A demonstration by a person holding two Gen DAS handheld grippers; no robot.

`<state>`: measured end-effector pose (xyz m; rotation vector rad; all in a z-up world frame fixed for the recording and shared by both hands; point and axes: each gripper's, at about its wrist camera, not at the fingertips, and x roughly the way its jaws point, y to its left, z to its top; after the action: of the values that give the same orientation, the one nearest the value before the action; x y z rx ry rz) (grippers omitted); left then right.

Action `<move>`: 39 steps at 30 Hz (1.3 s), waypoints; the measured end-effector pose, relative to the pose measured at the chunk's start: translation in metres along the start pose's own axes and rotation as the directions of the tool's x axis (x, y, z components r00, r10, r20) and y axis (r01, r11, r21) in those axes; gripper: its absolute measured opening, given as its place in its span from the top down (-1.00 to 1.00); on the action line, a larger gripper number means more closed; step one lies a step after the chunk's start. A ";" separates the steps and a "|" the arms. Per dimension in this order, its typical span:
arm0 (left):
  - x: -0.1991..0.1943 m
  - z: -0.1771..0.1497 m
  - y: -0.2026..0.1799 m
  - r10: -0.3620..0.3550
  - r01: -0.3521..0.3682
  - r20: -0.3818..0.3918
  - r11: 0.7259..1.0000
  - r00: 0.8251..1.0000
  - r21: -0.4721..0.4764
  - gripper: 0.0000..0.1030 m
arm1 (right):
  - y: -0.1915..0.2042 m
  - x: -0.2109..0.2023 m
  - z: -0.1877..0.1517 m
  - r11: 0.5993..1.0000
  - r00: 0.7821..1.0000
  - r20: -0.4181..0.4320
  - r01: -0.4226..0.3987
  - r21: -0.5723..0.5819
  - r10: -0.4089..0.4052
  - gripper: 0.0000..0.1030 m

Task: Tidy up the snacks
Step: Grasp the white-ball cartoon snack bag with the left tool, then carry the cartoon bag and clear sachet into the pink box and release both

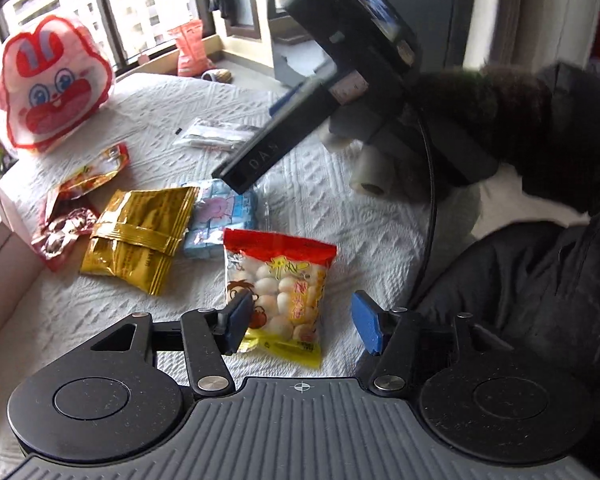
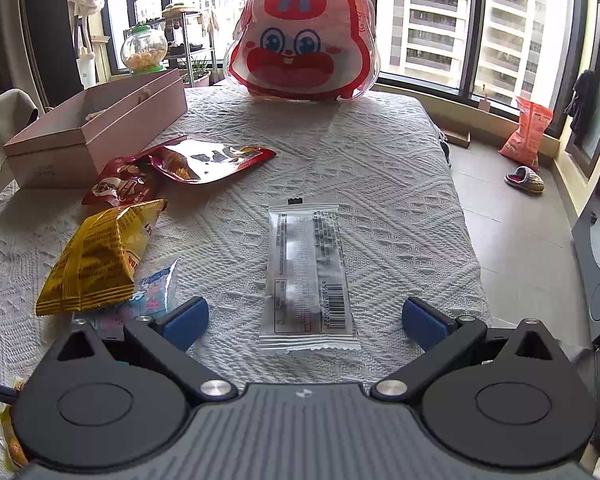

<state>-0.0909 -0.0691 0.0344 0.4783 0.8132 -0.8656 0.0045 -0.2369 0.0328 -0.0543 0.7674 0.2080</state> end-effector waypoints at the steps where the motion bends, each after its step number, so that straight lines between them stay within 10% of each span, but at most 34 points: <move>1: -0.001 0.001 0.004 0.020 -0.020 0.007 1.000 1.000 -0.022 -0.16 | 0.000 0.000 0.000 1.000 1.000 0.000 0.000 0.000 0.000 -1.00; 9: 0.020 0.004 0.013 0.054 -0.055 -0.043 0.998 0.998 -0.023 -0.26 | 0.000 0.000 0.000 1.000 1.000 0.000 0.000 -0.001 0.000 -1.00; 19: 0.007 -0.015 0.043 0.036 -0.021 0.042 0.952 0.998 -0.304 -0.11 | -0.005 -0.005 0.006 0.999 0.997 -0.056 -0.048 0.015 0.049 -0.99; 27: -0.042 -0.046 0.077 0.175 -0.097 0.115 0.865 0.978 -0.492 -0.11 | -0.028 0.005 0.042 0.990 0.998 -0.036 -0.045 0.137 0.050 -0.44; 32: -0.053 -0.062 0.096 0.197 -0.086 0.135 0.815 0.971 -0.572 -0.11 | -0.004 0.028 0.051 1.000 0.995 -0.102 0.008 -0.012 -0.009 -0.06; 33: -0.057 -0.064 0.099 0.207 -0.088 0.140 0.807 0.968 -0.584 -0.11 | 0.002 0.027 0.052 0.999 0.994 -0.108 0.009 -0.048 -0.014 0.28; 39: -0.102 -0.078 0.118 0.322 -0.112 0.219 0.757 0.921 -0.643 -0.11 | 0.026 -0.040 0.069 0.988 0.991 -0.054 -0.126 -0.085 0.122 0.31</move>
<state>-0.0670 0.0994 0.0735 -0.1582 0.6737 -0.3905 0.0183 -0.2092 0.1107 -0.0954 0.8107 0.3602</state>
